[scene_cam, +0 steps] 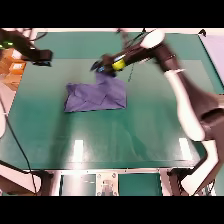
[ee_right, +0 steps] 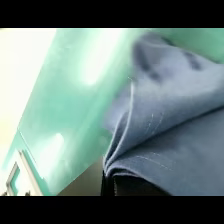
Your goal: Fold the shirts.
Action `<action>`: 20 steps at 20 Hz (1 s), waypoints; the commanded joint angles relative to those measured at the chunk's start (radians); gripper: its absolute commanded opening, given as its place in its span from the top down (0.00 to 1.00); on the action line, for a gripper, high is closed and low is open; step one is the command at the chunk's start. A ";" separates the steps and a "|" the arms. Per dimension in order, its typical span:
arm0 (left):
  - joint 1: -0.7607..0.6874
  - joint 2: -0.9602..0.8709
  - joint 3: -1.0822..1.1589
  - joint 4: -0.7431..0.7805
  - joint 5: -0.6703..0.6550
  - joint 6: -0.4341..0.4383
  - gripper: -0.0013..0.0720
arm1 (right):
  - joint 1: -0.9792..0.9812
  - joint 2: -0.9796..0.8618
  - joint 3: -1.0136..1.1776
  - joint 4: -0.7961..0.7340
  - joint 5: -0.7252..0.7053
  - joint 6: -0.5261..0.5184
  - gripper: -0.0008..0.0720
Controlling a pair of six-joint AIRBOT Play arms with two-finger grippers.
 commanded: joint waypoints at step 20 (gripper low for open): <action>0.144 0.030 -0.099 0.001 0.031 0.052 0.95 | -0.369 -0.064 -0.259 -0.174 0.186 0.038 0.26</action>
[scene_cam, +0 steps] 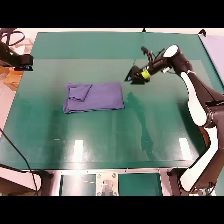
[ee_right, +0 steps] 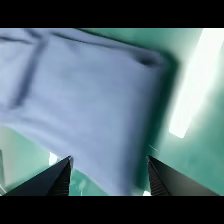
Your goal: Fold the shirts.
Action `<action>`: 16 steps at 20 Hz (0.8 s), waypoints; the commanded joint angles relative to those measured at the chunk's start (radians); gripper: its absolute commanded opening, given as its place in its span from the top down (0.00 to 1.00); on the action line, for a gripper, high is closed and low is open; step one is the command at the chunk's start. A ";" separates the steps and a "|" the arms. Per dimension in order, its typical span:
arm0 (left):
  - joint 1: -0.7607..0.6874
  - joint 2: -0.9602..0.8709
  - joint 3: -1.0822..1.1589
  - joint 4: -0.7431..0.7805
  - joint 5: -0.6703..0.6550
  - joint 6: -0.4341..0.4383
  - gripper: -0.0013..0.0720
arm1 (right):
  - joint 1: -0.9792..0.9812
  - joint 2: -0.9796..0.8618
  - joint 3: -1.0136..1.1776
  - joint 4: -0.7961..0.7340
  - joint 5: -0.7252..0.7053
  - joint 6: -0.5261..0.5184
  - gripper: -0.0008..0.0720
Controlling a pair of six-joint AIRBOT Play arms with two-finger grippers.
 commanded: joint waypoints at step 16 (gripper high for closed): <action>0.000 0.001 0.000 -0.109 -0.024 -0.013 0.95 | 0.077 0.038 0.243 0.219 -0.062 0.008 0.97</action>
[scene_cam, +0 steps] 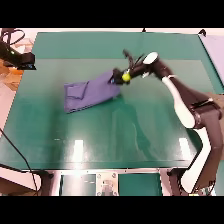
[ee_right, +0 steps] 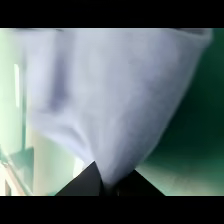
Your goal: Fold the shirts.
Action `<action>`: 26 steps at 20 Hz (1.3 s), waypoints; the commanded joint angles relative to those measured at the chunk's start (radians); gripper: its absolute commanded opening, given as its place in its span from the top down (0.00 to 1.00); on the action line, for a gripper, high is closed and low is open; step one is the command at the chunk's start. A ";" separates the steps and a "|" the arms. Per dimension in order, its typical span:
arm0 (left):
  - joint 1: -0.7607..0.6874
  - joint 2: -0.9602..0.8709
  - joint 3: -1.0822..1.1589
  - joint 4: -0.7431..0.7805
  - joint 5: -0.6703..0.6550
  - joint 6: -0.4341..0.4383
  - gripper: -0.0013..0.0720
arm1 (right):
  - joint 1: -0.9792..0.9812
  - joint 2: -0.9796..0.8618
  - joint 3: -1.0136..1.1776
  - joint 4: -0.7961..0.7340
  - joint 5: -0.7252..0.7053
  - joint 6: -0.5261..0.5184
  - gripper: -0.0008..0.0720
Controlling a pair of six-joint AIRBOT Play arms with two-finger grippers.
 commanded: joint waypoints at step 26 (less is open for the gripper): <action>-0.009 0.000 0.000 -0.203 -0.176 -0.090 0.95 | -1.300 0.526 0.125 -0.497 0.521 0.398 0.97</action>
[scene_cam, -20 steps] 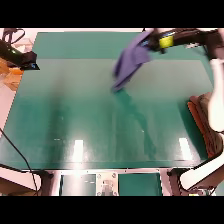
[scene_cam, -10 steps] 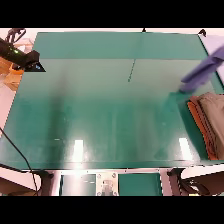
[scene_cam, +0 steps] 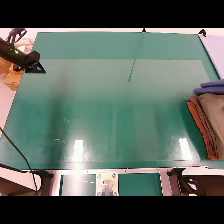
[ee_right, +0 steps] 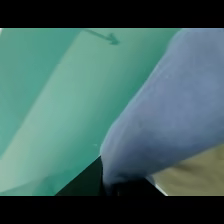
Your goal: Fold the shirts.
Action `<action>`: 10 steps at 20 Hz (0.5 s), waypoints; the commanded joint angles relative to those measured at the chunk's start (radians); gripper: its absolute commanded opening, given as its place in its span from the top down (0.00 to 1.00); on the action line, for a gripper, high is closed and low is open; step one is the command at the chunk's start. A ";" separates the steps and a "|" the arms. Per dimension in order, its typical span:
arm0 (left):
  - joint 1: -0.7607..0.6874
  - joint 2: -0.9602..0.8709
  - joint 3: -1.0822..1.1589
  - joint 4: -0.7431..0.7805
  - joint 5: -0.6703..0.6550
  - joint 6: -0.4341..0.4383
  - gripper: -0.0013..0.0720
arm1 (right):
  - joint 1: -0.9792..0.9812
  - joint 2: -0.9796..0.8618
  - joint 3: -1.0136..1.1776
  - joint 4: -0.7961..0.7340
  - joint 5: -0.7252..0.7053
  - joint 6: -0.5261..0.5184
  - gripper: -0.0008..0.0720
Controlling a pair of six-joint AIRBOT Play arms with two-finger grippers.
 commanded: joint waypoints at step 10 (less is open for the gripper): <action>0.001 0.000 0.000 -0.003 -0.018 0.001 0.95 | -0.049 0.188 -0.563 -0.611 0.190 0.007 0.96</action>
